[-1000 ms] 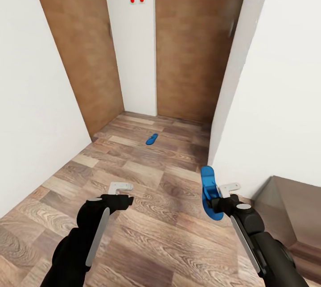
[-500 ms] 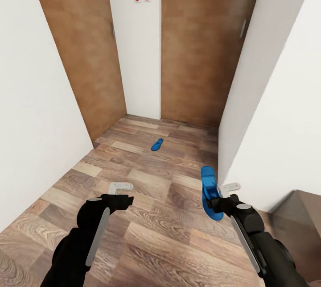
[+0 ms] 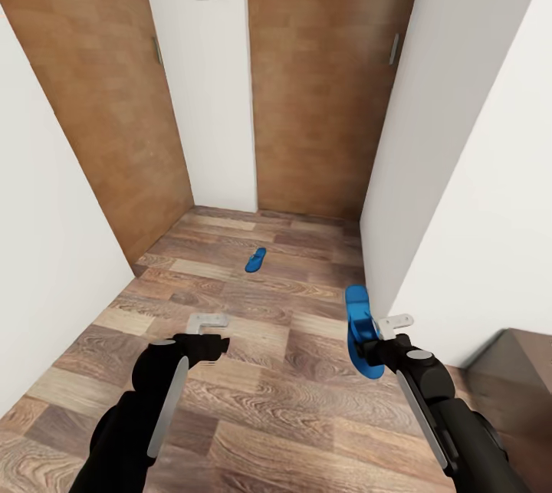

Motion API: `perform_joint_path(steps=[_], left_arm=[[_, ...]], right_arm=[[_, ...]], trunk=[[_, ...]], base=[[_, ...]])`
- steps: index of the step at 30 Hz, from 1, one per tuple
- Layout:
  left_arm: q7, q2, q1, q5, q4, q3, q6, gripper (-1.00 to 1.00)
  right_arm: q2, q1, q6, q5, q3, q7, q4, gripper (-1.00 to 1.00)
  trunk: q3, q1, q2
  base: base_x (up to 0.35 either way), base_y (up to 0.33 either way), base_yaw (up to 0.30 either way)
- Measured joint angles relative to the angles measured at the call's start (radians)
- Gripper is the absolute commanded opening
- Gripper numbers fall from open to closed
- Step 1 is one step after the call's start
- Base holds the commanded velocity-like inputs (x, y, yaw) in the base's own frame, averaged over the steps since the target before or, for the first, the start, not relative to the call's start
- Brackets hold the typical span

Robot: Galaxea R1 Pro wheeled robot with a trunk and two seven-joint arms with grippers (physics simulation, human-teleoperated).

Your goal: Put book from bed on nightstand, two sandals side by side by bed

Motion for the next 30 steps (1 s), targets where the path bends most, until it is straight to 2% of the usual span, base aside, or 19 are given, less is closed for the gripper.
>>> perform_joint_path(steps=[19, 30], left_arm=[[0.0, 0.0, 0.0, -0.001, 0.0, 0.0, 0.0, 1.0], [0.0, 0.0, 0.0, 0.0, 0.0, 0.0, 0.0, 1.0]], right_arm=[[0.0, 0.0, 0.0, 0.001, 0.0, 0.0, 0.0, -1.0], [0.0, 0.0, 0.0, 0.004, 0.0, 0.0, 0.0, -1.0]], trunk=[[0.0, 0.0, 0.0], [0.0, 0.0, 0.0]], base=[[0.286, 0.218, -0.279], [0.285, 0.219, -0.054]])
